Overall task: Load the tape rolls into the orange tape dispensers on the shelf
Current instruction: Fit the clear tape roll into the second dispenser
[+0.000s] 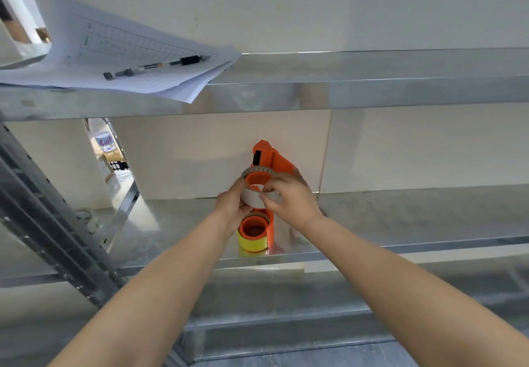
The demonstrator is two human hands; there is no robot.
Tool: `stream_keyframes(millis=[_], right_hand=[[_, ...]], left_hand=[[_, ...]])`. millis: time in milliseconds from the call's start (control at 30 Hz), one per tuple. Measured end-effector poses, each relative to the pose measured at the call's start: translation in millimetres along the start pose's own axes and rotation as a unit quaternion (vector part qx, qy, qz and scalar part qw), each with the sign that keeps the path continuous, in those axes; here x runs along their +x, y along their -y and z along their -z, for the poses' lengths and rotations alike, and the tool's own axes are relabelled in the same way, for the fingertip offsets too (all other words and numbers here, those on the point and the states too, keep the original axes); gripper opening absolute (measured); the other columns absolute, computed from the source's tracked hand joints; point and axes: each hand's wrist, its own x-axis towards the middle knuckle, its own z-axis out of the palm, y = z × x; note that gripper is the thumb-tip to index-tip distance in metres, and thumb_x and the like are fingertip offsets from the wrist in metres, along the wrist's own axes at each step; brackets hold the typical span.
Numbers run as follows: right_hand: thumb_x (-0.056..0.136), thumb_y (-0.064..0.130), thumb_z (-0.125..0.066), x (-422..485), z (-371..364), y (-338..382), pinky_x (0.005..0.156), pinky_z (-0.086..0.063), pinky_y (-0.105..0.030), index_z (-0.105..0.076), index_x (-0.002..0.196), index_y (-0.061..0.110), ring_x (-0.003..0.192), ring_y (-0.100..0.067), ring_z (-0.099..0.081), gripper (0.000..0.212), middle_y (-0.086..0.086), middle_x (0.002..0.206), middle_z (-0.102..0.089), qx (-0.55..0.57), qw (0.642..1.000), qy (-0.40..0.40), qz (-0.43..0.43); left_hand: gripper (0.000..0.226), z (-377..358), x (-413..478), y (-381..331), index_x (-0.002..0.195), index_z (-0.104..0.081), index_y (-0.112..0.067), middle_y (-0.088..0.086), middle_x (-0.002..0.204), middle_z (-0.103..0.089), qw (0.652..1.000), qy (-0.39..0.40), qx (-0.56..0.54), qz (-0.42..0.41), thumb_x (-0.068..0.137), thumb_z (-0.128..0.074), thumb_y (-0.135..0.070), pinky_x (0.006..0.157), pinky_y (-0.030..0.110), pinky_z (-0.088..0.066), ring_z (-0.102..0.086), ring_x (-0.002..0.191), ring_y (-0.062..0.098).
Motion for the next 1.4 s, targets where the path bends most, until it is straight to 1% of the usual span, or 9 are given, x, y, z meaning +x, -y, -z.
stream_keyframes(millis=[67, 200, 367, 533, 733, 1033, 1133, 1267, 1400], right_hand=[[0.08, 0.022, -0.066, 2.0, -2.8, 2.7, 0.1, -0.042, -0.041, -0.071, 0.09, 0.01, 0.099, -0.021, -0.062, 0.017, -0.005, 0.099, -0.07, -0.003, 1.0, 0.026, 0.007], [0.081, 0.017, -0.065, 7.6, -9.1, 8.5, 0.076, -0.05, -0.034, -0.068, 0.091, 0.004, 0.091, -0.023, -0.062, 0.016, -0.01, 0.098, -0.068, 0.054, 0.997, 0.063, -0.009], [0.078, 0.011, -0.068, 17.5, -10.6, 10.9, 0.064, -0.038, -0.014, -0.067, 0.078, 0.001, 0.075, -0.023, -0.061, 0.009, -0.015, 0.081, -0.068, 0.11, 0.992, 0.014, -0.054], [0.078, 0.011, -0.068, 29.2, 0.3, 6.2, 0.062, -0.036, -0.005, -0.067, 0.082, 0.001, 0.072, -0.013, -0.055, 0.011, -0.015, 0.085, -0.07, 0.148, 0.983, -0.05, -0.101], [0.083, 0.012, -0.064, 37.1, 22.1, -18.6, 0.063, -0.039, 0.006, -0.064, 0.091, 0.0, 0.076, -0.011, -0.057, 0.014, -0.012, 0.09, -0.069, 0.183, 0.968, -0.086, -0.149], [0.081, 0.01, -0.065, 6.2, 59.1, -71.7, 0.063, -0.038, -0.008, -0.064, 0.088, -0.001, 0.073, -0.018, -0.058, 0.012, -0.014, 0.084, -0.069, 0.127, 0.965, -0.141, -0.181], [0.083, 0.011, -0.062, -16.3, 68.4, -102.5, 0.065, -0.038, -0.016, -0.063, 0.088, -0.002, 0.077, -0.026, -0.061, 0.014, -0.019, 0.088, -0.07, 0.067, 0.97, -0.085, -0.216], [0.087, 0.017, -0.054, -41.2, 70.9, -138.4, 0.076, -0.052, -0.036, -0.061, 0.091, -0.001, 0.089, -0.036, -0.062, 0.019, -0.022, 0.095, -0.067, -0.072, 0.962, 0.095, -0.245], [0.09, 0.02, -0.047, -56.1, 61.2, -152.4, 0.071, -0.048, -0.036, -0.056, 0.089, 0.006, 0.088, -0.036, -0.06, 0.016, -0.023, 0.099, -0.064, -0.152, 0.931, 0.23, -0.239]], left_hand=[[0.011, 0.8, -2.8, -2.4, 0.089, -0.061, -0.006, 0.011, 0.079, -0.066, 0.999, 0.015, -0.042, 0.007, 0.084, -0.054, -0.012, 0.054, 0.026, -0.055, -0.065, 0.071, 0.019], [0.016, 1.7, -7.8, -14.5, 0.084, -0.061, -0.005, 0.008, 0.065, -0.072, 0.989, 0.093, -0.109, 0.025, 0.088, -0.049, -0.015, 0.055, 0.026, -0.056, -0.07, 0.059, 0.018], [0.04, -2.3, 6.3, -24.1, 0.128, -0.045, 0.004, 0.02, 0.115, -0.059, 0.987, 0.009, -0.154, 0.05, 0.1, -0.023, -0.015, 0.091, 0.039, -0.046, -0.058, 0.102, 0.028], [0.043, -4.6, 17.6, -25.6, 0.138, -0.036, 0.003, 0.02, 0.139, -0.046, 0.987, -0.068, -0.148, 0.016, 0.098, -0.021, -0.002, 0.108, 0.044, -0.037, -0.049, 0.126, 0.031], [0.045, -14.7, 24.0, -24.9, 0.141, -0.037, -0.007, 0.015, 0.144, -0.046, 0.989, -0.097, -0.106, 0.011, 0.098, -0.024, -0.005, 0.108, 0.042, -0.038, -0.047, 0.129, 0.029], [0.038, -62.8, 26.7, 5.9, 0.132, -0.05, -0.005, 0.016, 0.136, -0.054, 0.985, -0.151, -0.087, 0.008, 0.095, -0.04, -0.007, 0.103, 0.04, -0.044, -0.054, 0.12, 0.031], [0.036, -68.0, 28.0, 15.1, 0.126, -0.055, -0.003, 0.02, 0.129, -0.058, 0.983, -0.169, -0.076, 0.0, 0.092, -0.045, -0.005, 0.101, 0.042, -0.046, -0.058, 0.115, 0.033], [0.037, -71.3, 29.2, 19.3, 0.126, -0.055, -0.004, 0.019, 0.129, -0.058, 0.981, -0.181, -0.06, -0.02, 0.092, -0.043, -0.003, 0.102, 0.042, -0.046, -0.058, 0.115, 0.033], [0.032, -71.3, 31.2, 26.7, 0.121, -0.059, -0.008, 0.014, 0.123, -0.062, 0.98, -0.195, -0.023, -0.027, 0.092, -0.048, -0.015, 0.097, 0.037, -0.048, -0.06, 0.11, 0.03]])
